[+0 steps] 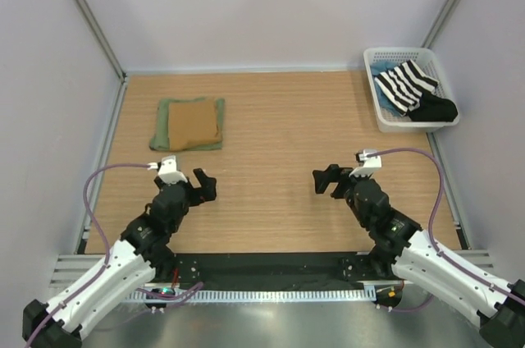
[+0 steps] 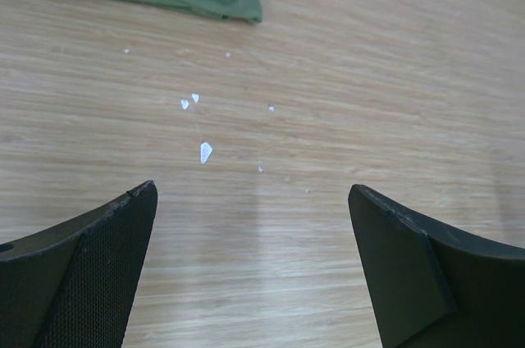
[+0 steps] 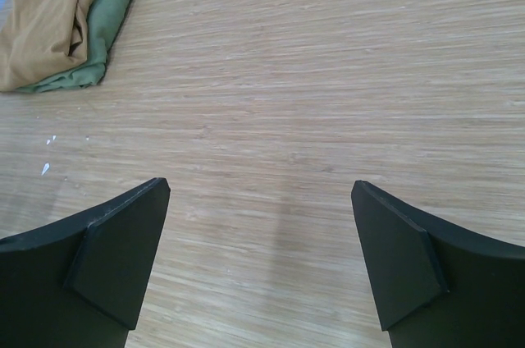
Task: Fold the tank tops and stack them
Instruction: Neatly place the folded tank top to the corner
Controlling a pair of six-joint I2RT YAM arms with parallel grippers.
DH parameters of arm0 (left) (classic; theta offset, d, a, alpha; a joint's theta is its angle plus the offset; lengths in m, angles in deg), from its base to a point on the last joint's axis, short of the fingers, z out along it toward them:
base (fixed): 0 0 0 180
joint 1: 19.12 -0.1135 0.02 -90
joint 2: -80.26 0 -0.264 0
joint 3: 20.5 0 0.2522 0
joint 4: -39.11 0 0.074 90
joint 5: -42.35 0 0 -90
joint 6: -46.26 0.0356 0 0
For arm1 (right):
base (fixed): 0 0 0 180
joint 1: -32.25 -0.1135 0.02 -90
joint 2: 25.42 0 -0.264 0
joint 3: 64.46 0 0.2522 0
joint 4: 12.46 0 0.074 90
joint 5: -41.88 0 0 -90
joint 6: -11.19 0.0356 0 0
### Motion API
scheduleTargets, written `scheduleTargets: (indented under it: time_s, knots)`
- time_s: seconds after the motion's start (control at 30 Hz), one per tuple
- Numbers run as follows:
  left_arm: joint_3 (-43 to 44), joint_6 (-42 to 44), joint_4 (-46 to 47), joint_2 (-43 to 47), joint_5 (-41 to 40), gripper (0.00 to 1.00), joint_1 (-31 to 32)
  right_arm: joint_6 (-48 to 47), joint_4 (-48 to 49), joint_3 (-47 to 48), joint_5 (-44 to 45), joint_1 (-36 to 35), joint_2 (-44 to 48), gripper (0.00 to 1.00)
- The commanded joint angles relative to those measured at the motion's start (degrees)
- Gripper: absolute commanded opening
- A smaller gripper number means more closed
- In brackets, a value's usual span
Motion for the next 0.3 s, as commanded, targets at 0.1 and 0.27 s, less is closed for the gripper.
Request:
scheduleTargets:
  time_s: [0.1, 0.27]
  knots:
    - [-3.0, 0.7, 3.3, 9.7, -2.1, 1.0, -0.1, -1.4, 2.9, -0.7, -1.8, -0.3, 1.1, 1.0]
    - [-4.2, -1.1, 1.6, 13.5, -3.5, 1.0, -0.1, -1.4, 3.4, -0.9, -2.0, -0.3, 1.0, 1.0]
